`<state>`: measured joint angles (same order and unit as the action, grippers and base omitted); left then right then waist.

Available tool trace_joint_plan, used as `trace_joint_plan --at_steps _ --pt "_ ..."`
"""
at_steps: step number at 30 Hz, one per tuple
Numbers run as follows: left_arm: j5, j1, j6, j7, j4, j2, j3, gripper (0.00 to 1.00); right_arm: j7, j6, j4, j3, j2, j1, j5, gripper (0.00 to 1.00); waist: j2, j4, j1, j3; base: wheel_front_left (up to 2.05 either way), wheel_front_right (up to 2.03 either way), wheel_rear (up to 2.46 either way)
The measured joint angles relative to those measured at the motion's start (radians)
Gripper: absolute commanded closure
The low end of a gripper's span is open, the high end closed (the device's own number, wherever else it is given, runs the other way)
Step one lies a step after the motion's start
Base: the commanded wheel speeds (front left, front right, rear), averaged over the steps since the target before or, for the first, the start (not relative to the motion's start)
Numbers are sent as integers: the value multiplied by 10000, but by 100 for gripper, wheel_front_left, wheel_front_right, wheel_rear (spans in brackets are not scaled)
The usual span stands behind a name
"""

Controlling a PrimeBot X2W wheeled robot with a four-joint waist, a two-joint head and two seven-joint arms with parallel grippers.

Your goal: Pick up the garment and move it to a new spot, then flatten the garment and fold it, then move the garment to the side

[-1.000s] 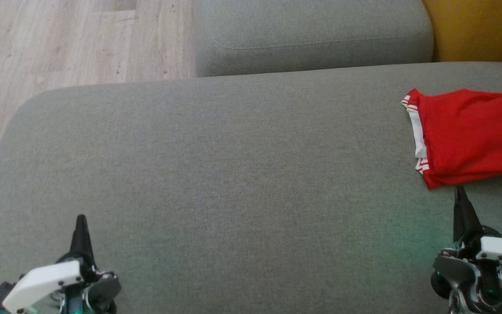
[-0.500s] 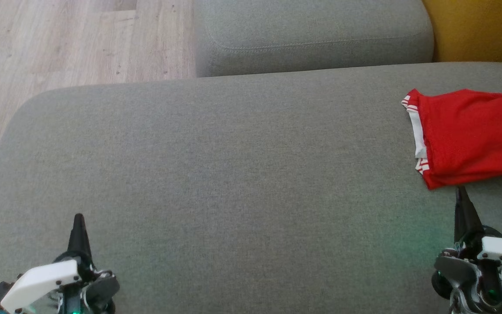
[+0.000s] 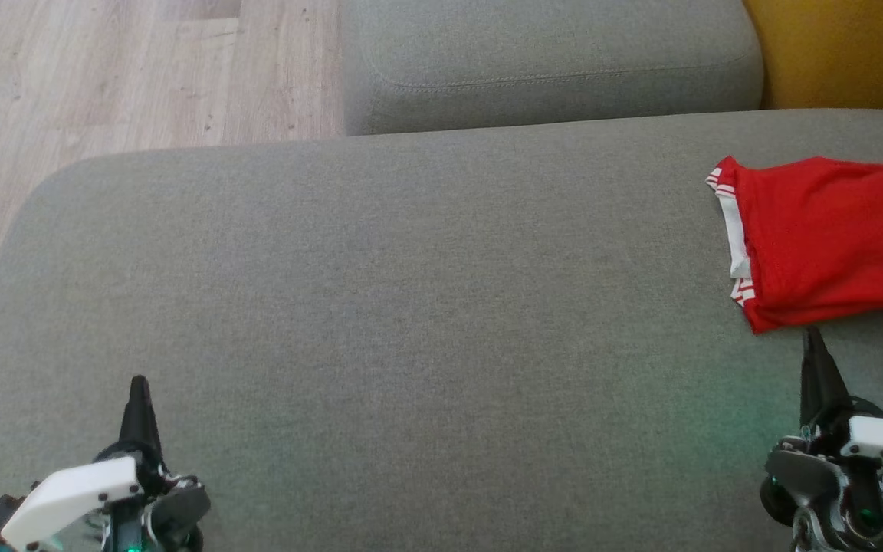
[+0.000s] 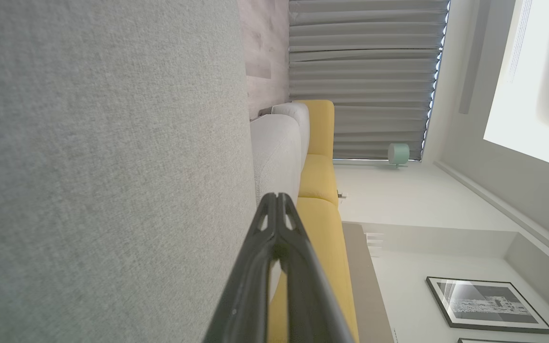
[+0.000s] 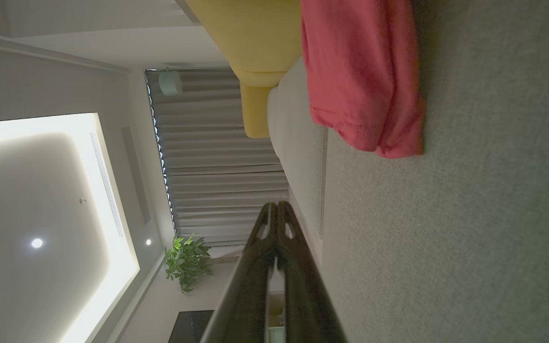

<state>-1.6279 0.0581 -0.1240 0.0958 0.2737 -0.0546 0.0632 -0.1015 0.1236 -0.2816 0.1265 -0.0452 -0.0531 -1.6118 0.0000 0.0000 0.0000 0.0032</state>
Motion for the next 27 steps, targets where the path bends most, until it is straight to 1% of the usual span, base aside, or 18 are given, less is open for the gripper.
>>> trace_joint_plan --at_steps 27 --pt "10 0 0 15 2 25 25 100 -2 0 0 23 0 0 0 100 0 0 0 0 0 0 0"
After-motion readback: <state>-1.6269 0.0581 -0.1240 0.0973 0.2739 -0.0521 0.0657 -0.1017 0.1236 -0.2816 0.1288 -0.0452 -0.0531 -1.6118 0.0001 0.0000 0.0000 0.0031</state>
